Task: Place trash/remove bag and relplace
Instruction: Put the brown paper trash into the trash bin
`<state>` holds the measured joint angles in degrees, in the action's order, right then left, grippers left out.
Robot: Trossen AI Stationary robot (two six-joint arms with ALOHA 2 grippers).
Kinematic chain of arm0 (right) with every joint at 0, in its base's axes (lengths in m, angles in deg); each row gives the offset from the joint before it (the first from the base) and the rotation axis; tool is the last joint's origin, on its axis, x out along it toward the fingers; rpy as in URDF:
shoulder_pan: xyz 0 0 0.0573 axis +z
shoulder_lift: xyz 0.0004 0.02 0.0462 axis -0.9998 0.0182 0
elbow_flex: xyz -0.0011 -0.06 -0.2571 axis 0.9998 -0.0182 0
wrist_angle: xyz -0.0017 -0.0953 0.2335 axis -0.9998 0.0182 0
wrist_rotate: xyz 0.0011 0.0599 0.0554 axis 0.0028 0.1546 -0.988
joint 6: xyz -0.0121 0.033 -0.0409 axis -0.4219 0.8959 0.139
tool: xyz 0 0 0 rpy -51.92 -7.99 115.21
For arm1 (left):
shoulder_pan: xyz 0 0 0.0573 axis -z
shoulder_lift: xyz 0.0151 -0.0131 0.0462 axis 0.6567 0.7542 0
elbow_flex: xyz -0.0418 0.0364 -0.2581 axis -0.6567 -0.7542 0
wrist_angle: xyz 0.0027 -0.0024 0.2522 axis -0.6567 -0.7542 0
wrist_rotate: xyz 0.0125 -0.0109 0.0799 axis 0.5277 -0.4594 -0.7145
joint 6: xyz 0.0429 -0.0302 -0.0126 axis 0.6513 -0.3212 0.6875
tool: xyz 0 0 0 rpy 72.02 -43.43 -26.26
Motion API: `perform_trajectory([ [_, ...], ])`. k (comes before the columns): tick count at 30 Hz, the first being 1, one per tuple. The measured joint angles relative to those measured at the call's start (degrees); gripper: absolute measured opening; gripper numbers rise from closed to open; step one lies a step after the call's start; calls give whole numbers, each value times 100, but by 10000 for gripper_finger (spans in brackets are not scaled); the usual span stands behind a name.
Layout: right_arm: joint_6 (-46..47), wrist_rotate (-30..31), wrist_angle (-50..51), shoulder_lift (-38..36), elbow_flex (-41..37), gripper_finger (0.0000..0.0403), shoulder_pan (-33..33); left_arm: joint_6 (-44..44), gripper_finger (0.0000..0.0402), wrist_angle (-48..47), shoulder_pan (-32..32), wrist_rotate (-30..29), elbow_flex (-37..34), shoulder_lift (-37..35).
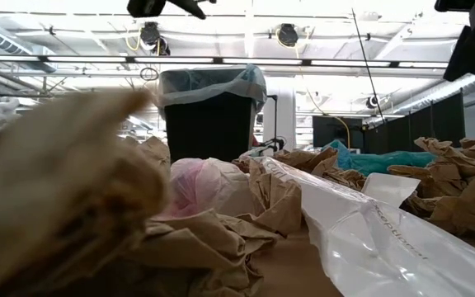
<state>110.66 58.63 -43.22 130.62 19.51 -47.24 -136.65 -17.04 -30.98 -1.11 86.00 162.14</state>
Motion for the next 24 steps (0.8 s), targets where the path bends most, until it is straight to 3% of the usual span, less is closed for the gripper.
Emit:
perform_trajectory([
  [4,-271,-37,-218,-22,0,0,0,-743,115,-201,328,-16,0,611],
  [11,-613,-565,-485,-20,0,0,2,-1720,115,-201,450,696,0,1712],
  [19,-661,-756,-507,-20,2,0,9,-1883,115,-171,448,1156,-4,2521],
  [24,-661,-796,-552,-20,2,0,22,-1884,115,-196,448,975,-4,2837],
])
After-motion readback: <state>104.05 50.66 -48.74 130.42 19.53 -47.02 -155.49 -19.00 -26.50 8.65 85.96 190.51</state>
